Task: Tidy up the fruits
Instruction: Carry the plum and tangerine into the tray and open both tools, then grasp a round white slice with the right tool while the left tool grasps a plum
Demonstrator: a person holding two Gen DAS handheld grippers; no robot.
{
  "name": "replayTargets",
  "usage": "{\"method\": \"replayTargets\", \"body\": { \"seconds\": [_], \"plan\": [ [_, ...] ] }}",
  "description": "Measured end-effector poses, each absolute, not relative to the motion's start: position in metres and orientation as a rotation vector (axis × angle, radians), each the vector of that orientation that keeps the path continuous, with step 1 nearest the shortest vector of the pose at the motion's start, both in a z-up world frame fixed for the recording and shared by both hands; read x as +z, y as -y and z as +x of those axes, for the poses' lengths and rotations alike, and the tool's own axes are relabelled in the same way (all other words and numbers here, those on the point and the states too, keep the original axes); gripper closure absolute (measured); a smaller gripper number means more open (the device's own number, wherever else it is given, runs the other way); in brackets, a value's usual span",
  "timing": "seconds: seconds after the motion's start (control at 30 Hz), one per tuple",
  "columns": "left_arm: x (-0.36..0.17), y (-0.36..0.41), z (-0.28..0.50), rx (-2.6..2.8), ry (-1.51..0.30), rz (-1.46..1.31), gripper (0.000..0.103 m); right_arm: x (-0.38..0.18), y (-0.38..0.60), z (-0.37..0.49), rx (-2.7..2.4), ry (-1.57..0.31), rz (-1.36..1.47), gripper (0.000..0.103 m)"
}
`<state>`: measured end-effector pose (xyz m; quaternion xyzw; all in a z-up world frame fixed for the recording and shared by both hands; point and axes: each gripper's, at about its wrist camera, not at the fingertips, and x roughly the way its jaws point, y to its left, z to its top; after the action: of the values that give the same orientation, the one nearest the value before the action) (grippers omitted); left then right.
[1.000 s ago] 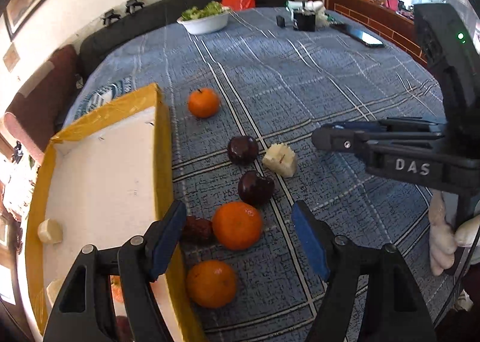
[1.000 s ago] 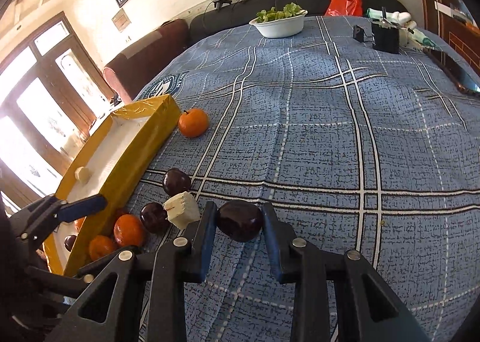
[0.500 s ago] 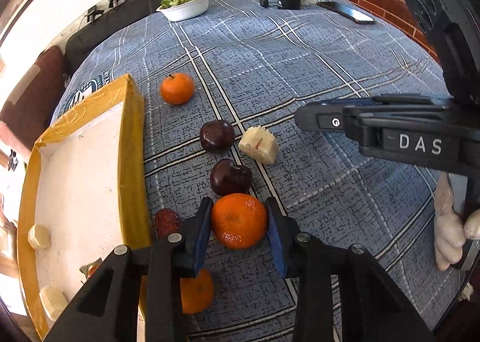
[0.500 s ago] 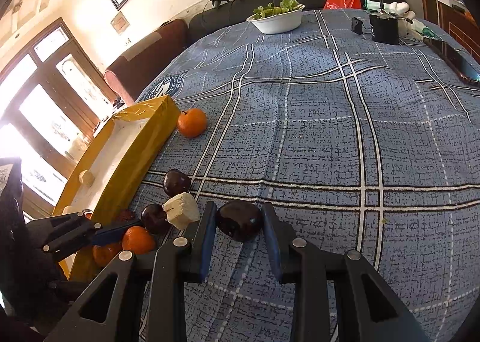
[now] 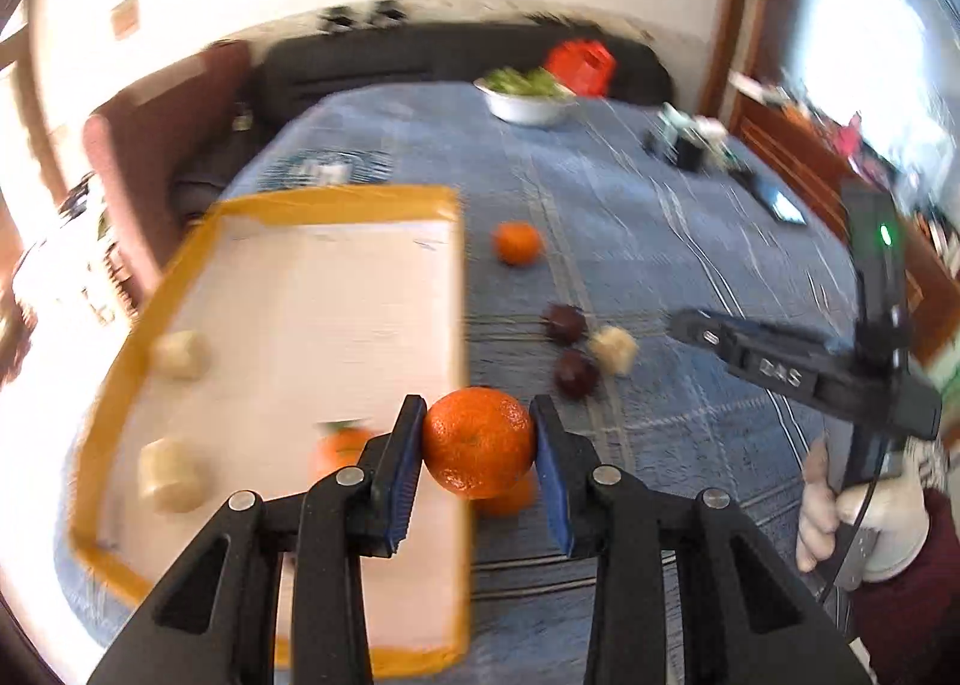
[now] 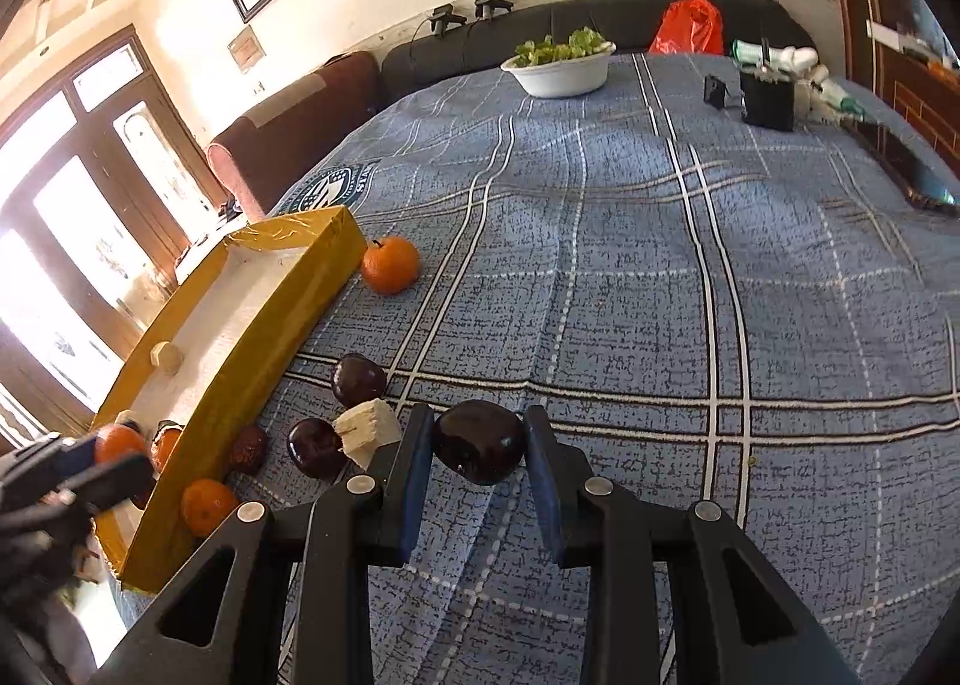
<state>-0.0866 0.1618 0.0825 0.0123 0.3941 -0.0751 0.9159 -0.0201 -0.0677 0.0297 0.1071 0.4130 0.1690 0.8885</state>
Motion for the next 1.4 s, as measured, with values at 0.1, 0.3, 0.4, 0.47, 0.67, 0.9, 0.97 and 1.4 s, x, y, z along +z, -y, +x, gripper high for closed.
{"method": "replayTargets", "body": {
  "seconds": [0.1,0.3,0.4,0.47,0.67,0.9,0.97,1.4],
  "plan": [
    [0.090,-0.191,-0.094,-0.078,-0.784,-0.004,0.069,0.040,0.060,-0.026,0.353,-0.849,0.206,0.069],
    [0.079,-0.239,-0.095,0.047,-0.798,-0.052,0.069,0.068,0.007,-0.039,0.453,-0.851,0.139,0.069],
    [0.069,-0.259,-0.092,0.073,-0.816,-0.098,0.068,0.078,-0.029,-0.042,0.523,-0.852,0.088,0.069],
    [0.061,-0.270,-0.091,0.090,-0.827,-0.122,0.068,0.079,-0.054,-0.043,0.568,-0.868,0.067,0.069],
    [0.056,-0.284,-0.094,0.132,-0.811,-0.139,0.068,0.067,-0.109,-0.037,0.616,-0.915,0.004,0.069],
    [0.058,-0.297,-0.100,0.163,-0.791,-0.208,0.066,0.053,-0.149,-0.019,0.624,-0.955,-0.056,0.069],
    [0.060,-0.300,-0.102,0.171,-0.773,-0.226,0.051,0.049,-0.157,-0.017,0.634,-0.962,-0.061,0.069],
    [0.083,-0.293,-0.125,0.145,-0.682,-0.286,0.036,0.081,-0.085,-0.027,0.536,-0.849,0.006,0.057]
  ]
}}
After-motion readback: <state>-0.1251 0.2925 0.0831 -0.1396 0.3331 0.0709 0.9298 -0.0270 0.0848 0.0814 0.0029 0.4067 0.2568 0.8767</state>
